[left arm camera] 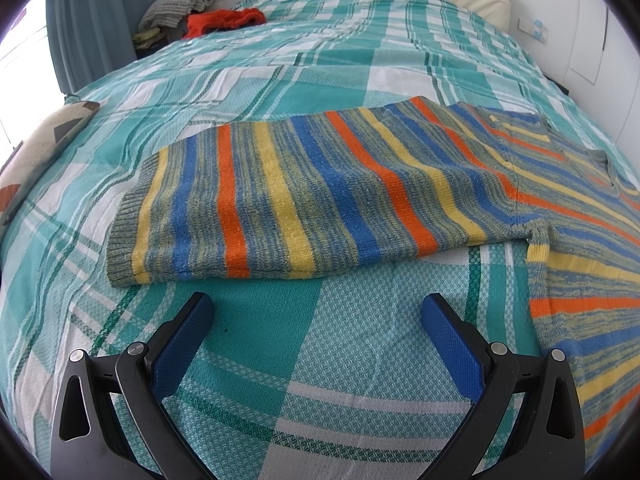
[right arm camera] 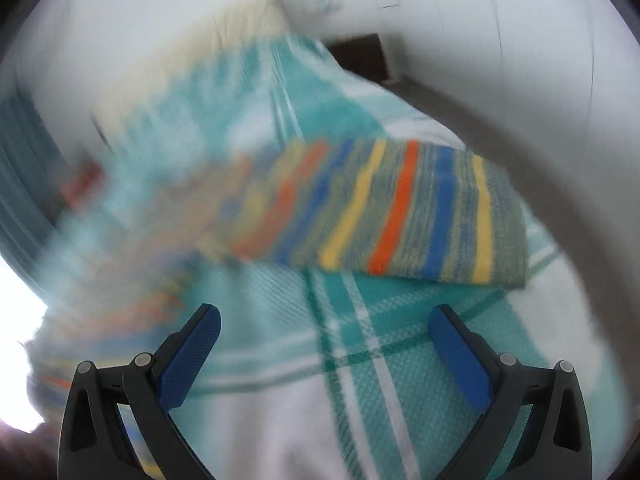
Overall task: Fold small clothes
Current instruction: 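Grasp the striped sweater's side edge with the right tool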
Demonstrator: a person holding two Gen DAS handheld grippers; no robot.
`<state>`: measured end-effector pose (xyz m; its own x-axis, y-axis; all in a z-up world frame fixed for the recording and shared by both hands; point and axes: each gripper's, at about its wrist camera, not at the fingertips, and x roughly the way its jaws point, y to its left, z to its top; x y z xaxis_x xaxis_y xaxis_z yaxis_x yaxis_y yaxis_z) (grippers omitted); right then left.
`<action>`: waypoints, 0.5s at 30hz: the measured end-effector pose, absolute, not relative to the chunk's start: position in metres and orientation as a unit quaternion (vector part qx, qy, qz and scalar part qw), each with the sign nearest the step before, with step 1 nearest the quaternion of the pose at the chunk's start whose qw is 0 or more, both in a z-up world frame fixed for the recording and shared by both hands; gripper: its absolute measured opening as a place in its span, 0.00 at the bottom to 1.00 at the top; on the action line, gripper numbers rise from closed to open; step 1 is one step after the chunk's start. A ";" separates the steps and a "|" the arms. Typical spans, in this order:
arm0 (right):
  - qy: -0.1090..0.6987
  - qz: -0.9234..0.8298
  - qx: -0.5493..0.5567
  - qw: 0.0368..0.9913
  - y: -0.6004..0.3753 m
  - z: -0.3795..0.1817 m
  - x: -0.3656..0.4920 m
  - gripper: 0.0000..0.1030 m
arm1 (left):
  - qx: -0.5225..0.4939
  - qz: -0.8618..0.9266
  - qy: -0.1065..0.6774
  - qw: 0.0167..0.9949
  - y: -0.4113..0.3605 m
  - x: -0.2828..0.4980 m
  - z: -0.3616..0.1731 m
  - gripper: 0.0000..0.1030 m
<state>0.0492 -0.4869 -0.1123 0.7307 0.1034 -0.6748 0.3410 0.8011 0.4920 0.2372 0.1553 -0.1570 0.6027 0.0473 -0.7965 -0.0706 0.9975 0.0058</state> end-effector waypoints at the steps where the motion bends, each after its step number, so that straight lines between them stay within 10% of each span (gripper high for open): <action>1: 0.338 -0.052 0.365 0.866 -0.505 -0.110 0.038 1.00 | -0.014 0.033 0.444 0.895 0.155 0.237 -0.157 1.00; 6: 0.262 -0.059 0.603 0.751 -0.608 -0.143 -0.007 0.89 | -0.014 0.032 0.444 0.895 0.155 0.237 -0.157 1.00; 15: 0.319 -0.002 0.627 0.710 -0.638 -0.177 0.022 0.74 | -0.015 0.033 0.443 0.896 0.155 0.240 -0.158 1.00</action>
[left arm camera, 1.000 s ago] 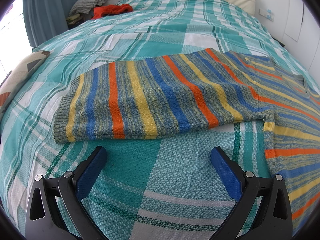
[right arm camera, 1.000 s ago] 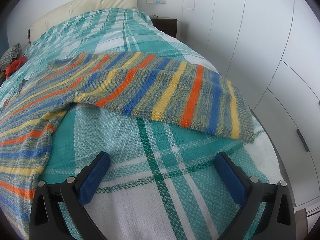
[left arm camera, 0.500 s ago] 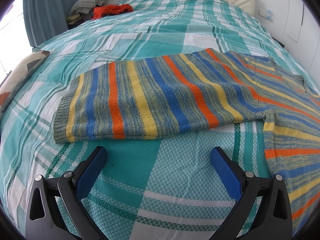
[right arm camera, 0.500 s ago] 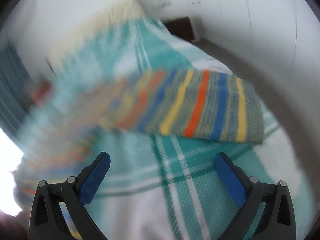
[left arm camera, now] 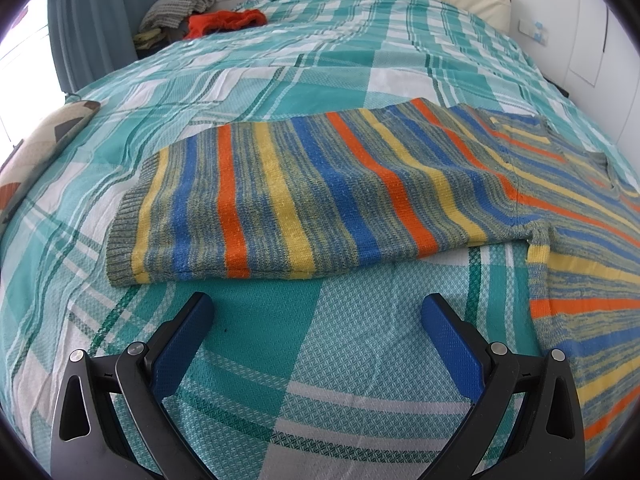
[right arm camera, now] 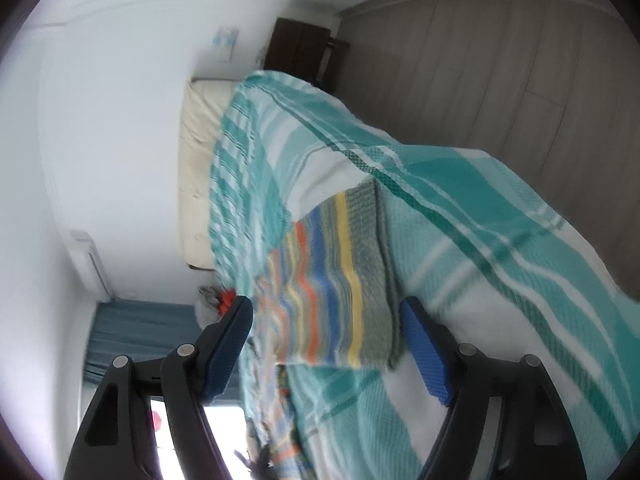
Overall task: Fold small clothes
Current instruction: 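Grasp the striped sweater's side edge with the right tool, then fold the held side inward over the sweater body, open the right tool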
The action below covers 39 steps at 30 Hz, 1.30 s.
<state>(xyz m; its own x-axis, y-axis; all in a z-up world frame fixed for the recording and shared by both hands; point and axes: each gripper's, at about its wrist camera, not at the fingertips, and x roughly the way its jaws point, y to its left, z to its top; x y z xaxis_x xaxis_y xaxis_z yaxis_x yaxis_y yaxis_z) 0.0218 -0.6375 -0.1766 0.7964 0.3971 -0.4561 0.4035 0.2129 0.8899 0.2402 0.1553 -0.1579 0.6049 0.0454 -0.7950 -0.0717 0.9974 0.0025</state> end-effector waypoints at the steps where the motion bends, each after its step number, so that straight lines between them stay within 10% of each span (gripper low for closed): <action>1: 0.325 -0.005 0.627 0.708 -0.640 -0.179 0.028 0.70 | -0.014 0.033 0.443 0.896 0.155 0.240 -0.158 1.00; 3: 0.336 -0.014 0.618 0.711 -0.640 -0.183 0.040 0.59 | -0.014 0.033 0.444 0.896 0.155 0.240 -0.158 1.00; 7: 0.358 -0.060 0.588 0.723 -0.642 -0.182 0.056 0.05 | -0.015 0.033 0.444 0.895 0.155 0.240 -0.158 1.00; 21: 0.339 0.175 0.381 0.842 -0.432 0.024 0.181 0.05 | -0.032 0.011 0.459 0.888 0.160 0.207 -0.155 1.00; 24: 0.366 0.201 0.350 0.838 -0.358 0.018 0.222 0.07 | -0.052 -0.011 0.427 0.903 0.166 0.193 -0.158 1.00; 28: 0.440 0.214 0.378 0.786 -0.293 -0.029 0.250 0.66 | -0.083 -0.026 0.417 0.905 0.174 0.193 -0.159 1.00; 39: 0.528 0.106 0.346 0.768 -0.342 -0.110 0.244 0.66 | -0.057 -0.009 0.421 0.905 0.163 0.199 -0.162 1.00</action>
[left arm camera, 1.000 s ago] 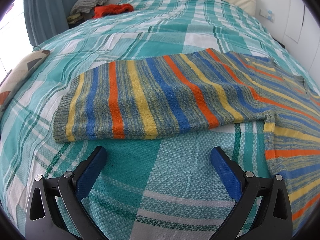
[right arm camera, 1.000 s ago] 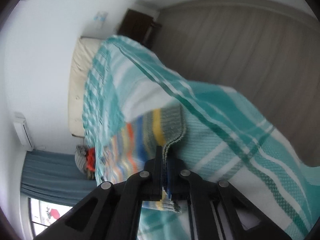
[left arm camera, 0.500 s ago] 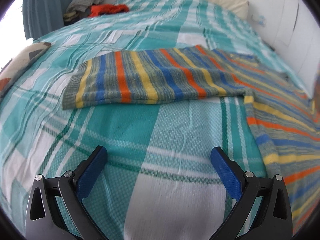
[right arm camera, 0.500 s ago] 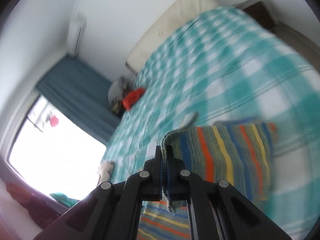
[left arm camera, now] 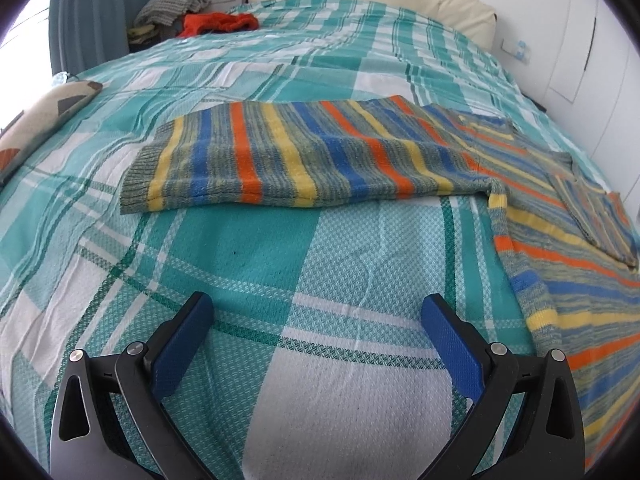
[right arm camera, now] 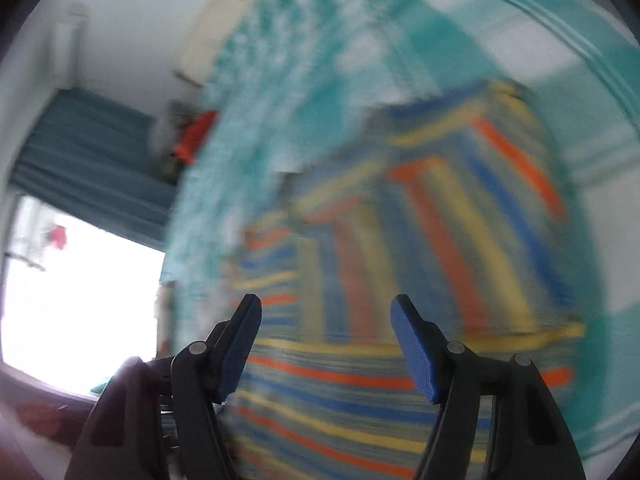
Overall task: Fold small clothes
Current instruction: 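Fold the held side inward over the sweater body, open the right tool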
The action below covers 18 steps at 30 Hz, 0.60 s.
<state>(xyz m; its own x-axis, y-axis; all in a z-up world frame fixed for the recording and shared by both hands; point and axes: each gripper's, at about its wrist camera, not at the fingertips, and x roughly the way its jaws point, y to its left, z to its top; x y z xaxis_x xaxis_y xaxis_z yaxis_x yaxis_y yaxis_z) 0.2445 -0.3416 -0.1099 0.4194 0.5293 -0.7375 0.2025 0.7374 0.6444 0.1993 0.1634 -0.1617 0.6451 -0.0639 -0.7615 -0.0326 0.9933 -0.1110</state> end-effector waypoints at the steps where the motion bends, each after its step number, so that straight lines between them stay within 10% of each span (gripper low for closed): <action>1: 0.549 0.060 0.315 0.772 -0.355 -0.124 0.237 0.65 | -0.058 -0.009 0.421 0.905 0.164 0.199 -0.162 1.00; 4: 0.539 -0.011 0.288 0.791 -0.395 -0.136 0.210 0.27 | -0.059 -0.009 0.420 0.905 0.165 0.199 -0.162 1.00; 10: 0.473 -0.053 0.162 0.865 -0.406 -0.098 0.138 0.61 | -0.059 -0.009 0.420 0.905 0.165 0.199 -0.162 1.00; 18: 0.424 -0.067 0.140 0.892 -0.429 -0.136 0.075 0.80 | -0.062 -0.015 0.428 0.902 0.167 0.197 -0.161 1.00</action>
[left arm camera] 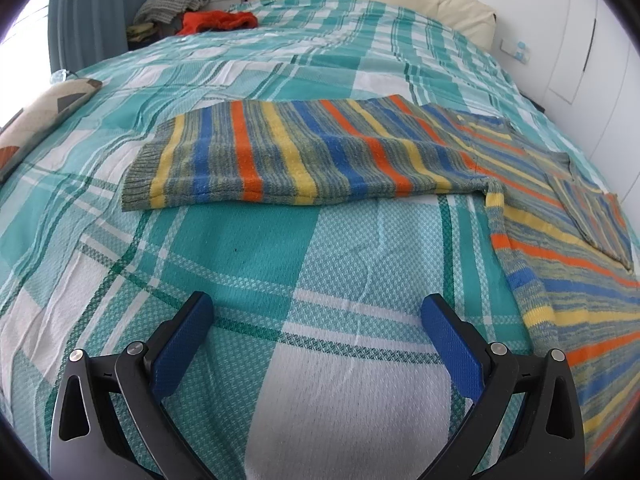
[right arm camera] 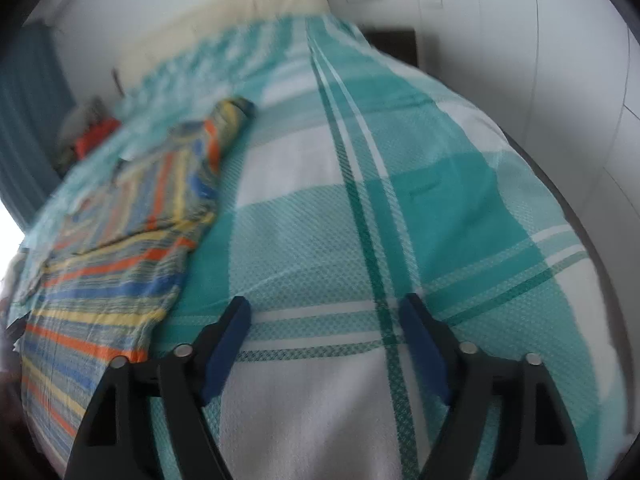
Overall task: Fold small clothes
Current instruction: 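Fold the held side inward over the sweater body, open the right tool, then grasp the opposite side edge of the sweater with the left tool, then fold the held side inward over the body, open the left tool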
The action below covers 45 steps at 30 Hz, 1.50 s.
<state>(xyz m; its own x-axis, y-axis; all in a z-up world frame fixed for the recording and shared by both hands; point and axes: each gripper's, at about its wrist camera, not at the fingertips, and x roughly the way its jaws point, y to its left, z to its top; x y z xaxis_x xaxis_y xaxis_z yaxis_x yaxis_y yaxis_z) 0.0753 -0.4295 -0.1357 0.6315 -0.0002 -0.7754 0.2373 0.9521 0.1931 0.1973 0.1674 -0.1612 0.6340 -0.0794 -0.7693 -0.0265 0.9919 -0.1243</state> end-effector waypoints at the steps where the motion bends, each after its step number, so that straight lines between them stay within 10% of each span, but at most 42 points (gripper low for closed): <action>1: 0.419 -0.065 0.136 0.896 -0.428 -0.136 0.074 0.81 | -0.062 -0.018 0.433 0.899 0.168 0.197 -0.160 1.00; 17: 0.425 -0.073 0.098 0.897 -0.418 -0.141 0.070 0.87 | -0.278 0.054 0.494 0.822 0.316 0.275 -0.144 0.88; 19: 0.425 -0.075 0.094 0.897 -0.417 -0.141 0.069 0.87 | -0.285 0.037 0.480 0.829 0.310 0.280 -0.142 0.61; 20: 0.426 -0.076 0.092 0.897 -0.416 -0.142 0.069 0.87 | -0.297 0.019 0.479 0.826 0.306 0.283 -0.143 0.20; 22: 0.428 -0.079 0.087 0.896 -0.414 -0.142 0.071 0.88 | -0.319 -0.003 0.480 0.817 0.301 0.287 -0.141 0.05; 32: 0.427 -0.080 0.087 0.897 -0.413 -0.142 0.070 0.88 | -0.172 -0.224 0.394 0.875 0.127 0.299 0.019 0.04; 38: 0.427 -0.081 0.085 0.897 -0.413 -0.142 0.070 0.88 | -0.102 -0.331 0.415 0.842 -0.021 0.296 0.018 0.05; 40: 0.427 -0.081 0.085 0.897 -0.413 -0.142 0.070 0.88 | -0.077 -0.333 0.465 0.816 -0.059 0.299 -0.010 0.33; 41: 0.427 -0.081 0.085 0.897 -0.413 -0.142 0.070 0.88 | -0.064 -0.320 0.487 0.810 -0.070 0.299 -0.024 0.69; 45: 0.427 -0.080 0.088 0.896 -0.413 -0.142 0.069 0.88 | -0.057 -0.282 0.499 0.818 -0.061 0.282 -0.054 0.80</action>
